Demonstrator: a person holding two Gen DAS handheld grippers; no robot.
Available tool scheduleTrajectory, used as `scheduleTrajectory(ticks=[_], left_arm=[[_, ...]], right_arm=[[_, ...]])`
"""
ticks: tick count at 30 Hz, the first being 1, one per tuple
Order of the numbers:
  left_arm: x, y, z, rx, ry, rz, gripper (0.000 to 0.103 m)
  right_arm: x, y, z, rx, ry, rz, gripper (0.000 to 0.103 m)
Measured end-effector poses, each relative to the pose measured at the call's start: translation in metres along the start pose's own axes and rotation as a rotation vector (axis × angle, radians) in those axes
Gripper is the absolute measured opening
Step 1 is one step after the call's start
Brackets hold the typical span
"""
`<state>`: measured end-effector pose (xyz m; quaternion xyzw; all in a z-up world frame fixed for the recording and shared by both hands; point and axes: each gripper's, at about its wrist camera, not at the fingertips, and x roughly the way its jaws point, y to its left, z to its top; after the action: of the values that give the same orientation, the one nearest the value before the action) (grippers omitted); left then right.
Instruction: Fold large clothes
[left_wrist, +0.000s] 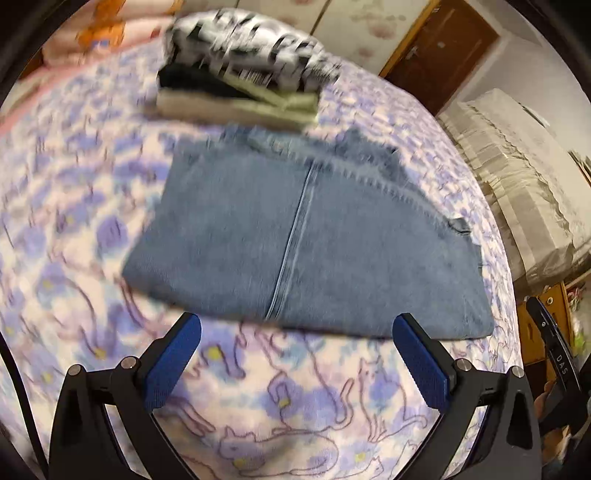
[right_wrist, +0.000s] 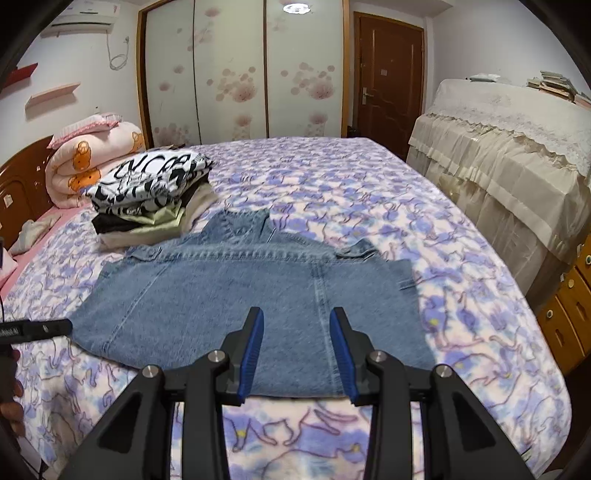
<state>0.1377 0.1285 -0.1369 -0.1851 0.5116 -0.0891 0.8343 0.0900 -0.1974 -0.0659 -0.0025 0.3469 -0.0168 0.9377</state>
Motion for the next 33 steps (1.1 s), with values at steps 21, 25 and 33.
scheduleTrajectory(ticks=[21,25,33], left_arm=[[0.108,0.068,0.028,-0.205,-0.106,-0.103,0.103],[0.11,0.067,0.048,-0.225,-0.164,-0.056,0.081],[0.079,0.052,0.055,-0.166,-0.26,0.052,0.021]], right_arm=[[0.105,0.034,-0.037,0.026,0.13,0.093,0.037],[0.126,0.048,-0.021,-0.002,0.115,0.105,0.037],[0.191,0.089,-0.013,-0.138,0.256,0.141,0.017]])
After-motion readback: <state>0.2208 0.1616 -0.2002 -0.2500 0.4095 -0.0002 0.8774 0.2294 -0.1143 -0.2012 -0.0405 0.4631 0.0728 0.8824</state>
